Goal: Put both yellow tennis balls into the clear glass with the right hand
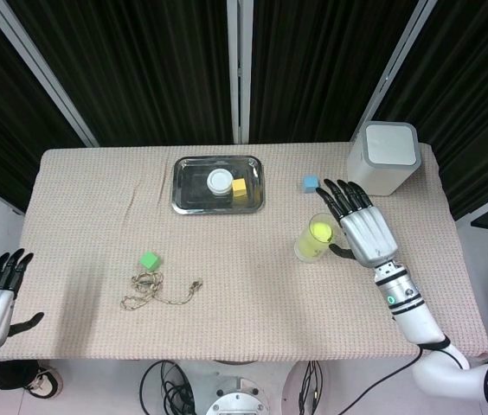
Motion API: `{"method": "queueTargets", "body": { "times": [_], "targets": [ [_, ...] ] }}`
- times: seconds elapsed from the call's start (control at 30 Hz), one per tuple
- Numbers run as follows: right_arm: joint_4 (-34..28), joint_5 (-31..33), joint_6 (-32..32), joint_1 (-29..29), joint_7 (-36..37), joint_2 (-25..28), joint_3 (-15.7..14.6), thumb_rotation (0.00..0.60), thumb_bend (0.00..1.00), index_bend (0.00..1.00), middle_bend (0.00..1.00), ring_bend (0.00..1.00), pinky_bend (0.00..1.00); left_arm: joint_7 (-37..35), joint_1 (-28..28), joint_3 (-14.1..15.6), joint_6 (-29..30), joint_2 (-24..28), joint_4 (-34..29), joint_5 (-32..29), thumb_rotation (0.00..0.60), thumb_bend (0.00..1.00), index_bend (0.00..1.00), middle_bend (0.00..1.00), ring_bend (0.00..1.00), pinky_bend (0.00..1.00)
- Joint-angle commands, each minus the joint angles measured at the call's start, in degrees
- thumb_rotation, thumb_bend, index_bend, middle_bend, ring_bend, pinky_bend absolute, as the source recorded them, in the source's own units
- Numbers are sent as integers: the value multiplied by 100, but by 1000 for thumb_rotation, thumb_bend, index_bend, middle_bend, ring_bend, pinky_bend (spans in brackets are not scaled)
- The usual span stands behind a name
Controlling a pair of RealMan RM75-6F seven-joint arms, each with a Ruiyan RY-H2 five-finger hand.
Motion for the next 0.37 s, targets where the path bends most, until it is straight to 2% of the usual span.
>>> {"method": "queueTargets", "body": {
  "times": [0.03,0.13,0.23,0.37],
  "targets": [
    [39,-353,627,-482,-20,116,-347,600,40,0,7,0,63,-6,8,-5,8,4,-1,-14,600,61,7,0,0,0],
    [264,-476,1113,-962,-88,89,-697,600,40,0,0,0,7,-12,15,-41,40,-1,4,-49,600,61,6,0,0,0],
    [788,-603,1624,-1456,270,-82,-986,600,41,0,0,0,0,-3,-3,-96,51,-36,30,-92,600,61,6,0,0,0],
    [1342,-586,1943,-1885,602,-191,-1186,600,41,0,0,0,0,33,-34,-147,37,-58,65,-135,600,61,6,0,0,0]
  ]
}}
